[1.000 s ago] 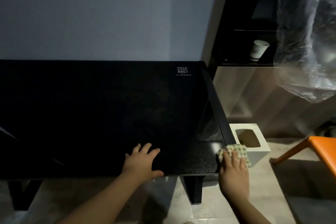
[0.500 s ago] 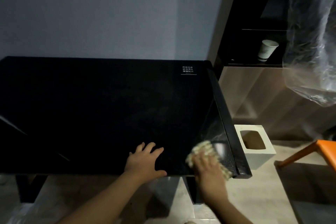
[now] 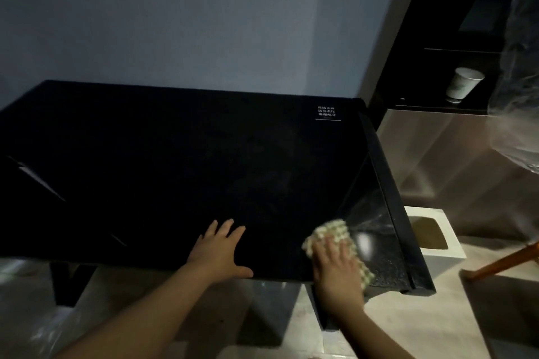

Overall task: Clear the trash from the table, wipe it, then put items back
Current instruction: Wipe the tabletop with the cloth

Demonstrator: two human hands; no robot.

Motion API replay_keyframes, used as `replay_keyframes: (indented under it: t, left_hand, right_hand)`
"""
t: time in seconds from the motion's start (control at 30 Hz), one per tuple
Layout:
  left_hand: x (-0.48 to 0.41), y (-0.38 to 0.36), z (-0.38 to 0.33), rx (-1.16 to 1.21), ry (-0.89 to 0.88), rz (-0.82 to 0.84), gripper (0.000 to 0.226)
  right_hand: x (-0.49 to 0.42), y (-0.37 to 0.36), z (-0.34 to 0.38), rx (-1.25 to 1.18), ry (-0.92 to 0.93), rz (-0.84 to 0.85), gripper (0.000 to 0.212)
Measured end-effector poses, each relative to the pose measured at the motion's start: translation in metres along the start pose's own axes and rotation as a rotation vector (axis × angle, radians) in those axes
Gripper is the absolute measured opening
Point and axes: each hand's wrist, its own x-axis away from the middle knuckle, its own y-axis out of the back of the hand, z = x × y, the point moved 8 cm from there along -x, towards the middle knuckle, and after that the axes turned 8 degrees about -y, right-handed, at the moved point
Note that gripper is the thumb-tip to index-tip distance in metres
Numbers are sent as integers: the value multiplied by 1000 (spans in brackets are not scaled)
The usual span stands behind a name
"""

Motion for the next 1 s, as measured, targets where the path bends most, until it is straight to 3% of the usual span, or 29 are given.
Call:
replay_keyframes:
  t: [0.13,0.2,0.3,0.4,0.47,0.53,0.63,0.73,0.83,0.9,0.97,1.0]
  left_hand:
    - [-2,0,4,5,-33,11,98]
    - [-2,5,6,-2,-54,10,96]
    - [-1,9,11,-13,-98,-1,91]
    - [3,10,15,-6,-124,-32,88]
    - [4,9,15,-6,-133,-47,87]
    - [4,9,15,-4,-134,-60,87]
    - [4,9,15,-1,-139,-60,87]
    - [4,9,15,0,-150,-53,87]
    - [5,9,16,15,-158,-53,87]
    - [6,8,16,34,-166,-55,86]
    - [8,8,18,35,-174,-62,85]
    - [8,7,18,31,-178,-66,85]
  right_hand:
    - [29,-20,70,91,309,72,51]
    - [25,-17,64,109,352,82,54]
    - [-2,4,12,147,210,31,68]
    - [-17,15,-30,49,-88,42,54]
    - [-17,14,-19,40,-189,-8,52]
    - [-7,0,24,70,-61,-11,57]
    - [23,-26,91,141,279,-17,52]
    - [29,-29,98,154,422,29,51]
    - [-2,-11,47,132,253,23,62]
    - [-13,6,21,86,57,35,57]
    - [-16,6,19,32,-120,23,52]
    - [-11,2,32,14,-115,13,54]
